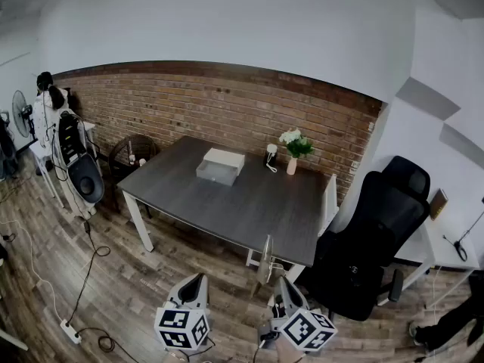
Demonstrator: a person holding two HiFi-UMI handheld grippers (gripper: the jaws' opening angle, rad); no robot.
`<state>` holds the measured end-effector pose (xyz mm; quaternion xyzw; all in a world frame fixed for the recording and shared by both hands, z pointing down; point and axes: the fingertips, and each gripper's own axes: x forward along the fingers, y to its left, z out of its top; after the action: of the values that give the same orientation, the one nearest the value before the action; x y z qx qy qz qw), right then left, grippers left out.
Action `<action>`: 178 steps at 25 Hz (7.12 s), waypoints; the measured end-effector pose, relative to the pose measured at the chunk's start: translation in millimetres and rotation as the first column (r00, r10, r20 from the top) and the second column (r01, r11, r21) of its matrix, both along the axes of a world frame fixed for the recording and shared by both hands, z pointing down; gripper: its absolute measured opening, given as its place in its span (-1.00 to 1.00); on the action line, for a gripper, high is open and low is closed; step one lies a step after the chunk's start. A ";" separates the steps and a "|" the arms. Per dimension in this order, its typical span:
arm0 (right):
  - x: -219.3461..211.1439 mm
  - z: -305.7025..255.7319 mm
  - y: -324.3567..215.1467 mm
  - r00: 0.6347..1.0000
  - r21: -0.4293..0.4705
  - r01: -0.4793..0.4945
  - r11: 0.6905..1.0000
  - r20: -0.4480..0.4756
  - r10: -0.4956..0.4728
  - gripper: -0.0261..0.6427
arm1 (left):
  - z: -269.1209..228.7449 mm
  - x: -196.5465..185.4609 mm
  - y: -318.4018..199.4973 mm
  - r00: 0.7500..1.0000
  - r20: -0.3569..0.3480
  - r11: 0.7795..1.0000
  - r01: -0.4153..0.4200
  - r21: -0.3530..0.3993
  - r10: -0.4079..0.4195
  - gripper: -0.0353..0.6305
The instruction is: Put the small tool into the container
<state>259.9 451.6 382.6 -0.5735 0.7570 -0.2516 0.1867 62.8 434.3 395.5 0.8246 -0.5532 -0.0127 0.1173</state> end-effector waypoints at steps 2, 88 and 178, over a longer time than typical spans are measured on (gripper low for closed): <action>-0.6 2.5 2.9 1.000 -0.009 0.011 1.000 -0.001 -0.011 -0.91 | 4.2 0.9 2.4 1.000 -0.004 1.000 0.007 -0.014 -0.007 -0.88; -44.8 63.4 -493.9 0.995 -0.137 0.091 0.986 -0.038 -0.097 -0.91 | 49.7 -72.3 -483.7 0.993 0.018 0.991 0.117 -0.064 -0.116 -0.88; -209.5 161.4 -834.7 0.331 -0.367 0.351 0.861 -0.812 -0.481 -0.91 | 193.8 -264.5 -804.9 0.983 -0.003 0.932 0.174 -0.317 -0.185 -0.88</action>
<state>50.4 -383.1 544.1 -0.4151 0.8434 -0.0022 -0.3412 -201.7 -370.6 589.2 0.7409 -0.6191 0.0517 0.2551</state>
